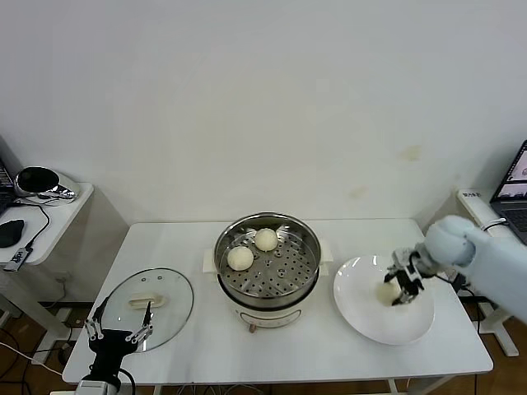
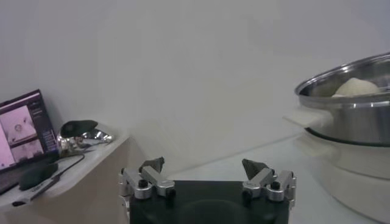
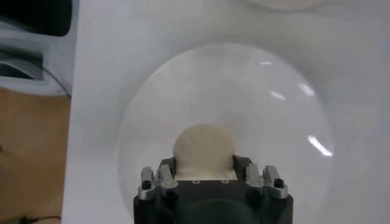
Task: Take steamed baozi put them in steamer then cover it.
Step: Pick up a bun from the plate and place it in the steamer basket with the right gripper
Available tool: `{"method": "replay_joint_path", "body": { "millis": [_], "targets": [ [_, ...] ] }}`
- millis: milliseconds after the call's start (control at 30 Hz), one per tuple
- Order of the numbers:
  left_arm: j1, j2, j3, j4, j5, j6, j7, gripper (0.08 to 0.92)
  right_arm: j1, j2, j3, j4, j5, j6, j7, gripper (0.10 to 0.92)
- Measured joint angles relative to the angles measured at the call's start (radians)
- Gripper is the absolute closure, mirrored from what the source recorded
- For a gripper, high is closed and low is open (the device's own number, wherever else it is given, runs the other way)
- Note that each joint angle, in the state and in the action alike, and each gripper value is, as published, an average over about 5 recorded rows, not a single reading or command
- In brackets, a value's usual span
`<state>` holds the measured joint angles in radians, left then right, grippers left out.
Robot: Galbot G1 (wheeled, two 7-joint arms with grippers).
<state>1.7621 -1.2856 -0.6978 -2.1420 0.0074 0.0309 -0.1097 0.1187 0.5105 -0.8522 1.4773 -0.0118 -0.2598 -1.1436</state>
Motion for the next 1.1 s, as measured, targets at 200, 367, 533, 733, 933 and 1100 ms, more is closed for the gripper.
{"method": "replay_joint_path", "body": {
  "millis": [200,367,533,733,933,1100],
  "targets": [
    [-0.004,0.008,-0.001,0.003,-0.006,0.0,0.001,0.177,0.168,0.061,-0.043,-0.035,0.071,0.016,-0.007,0.432],
    [-0.009,0.011,-0.003,0.006,-0.008,0.001,0.001,0.177,0.294,0.144,-0.101,-0.054,0.132,0.04,-0.001,0.431],
    [-0.015,0.011,-0.006,0.009,-0.011,0.001,0.001,0.177,0.373,0.247,-0.168,-0.071,0.189,0.083,0.012,0.431],
    [-0.021,0.005,-0.011,0.008,-0.014,0.004,0.0,0.177,0.42,0.38,-0.246,-0.088,0.223,0.16,0.027,0.431],
    [-0.016,0.007,-0.024,0.002,-0.022,0.005,0.0,0.177,0.433,0.496,-0.32,-0.099,0.21,0.255,0.035,0.431],
    [-0.012,0.003,-0.032,-0.005,-0.027,0.005,0.0,0.177,0.43,0.568,-0.369,-0.103,0.173,0.333,0.039,0.431]
  ]
}}
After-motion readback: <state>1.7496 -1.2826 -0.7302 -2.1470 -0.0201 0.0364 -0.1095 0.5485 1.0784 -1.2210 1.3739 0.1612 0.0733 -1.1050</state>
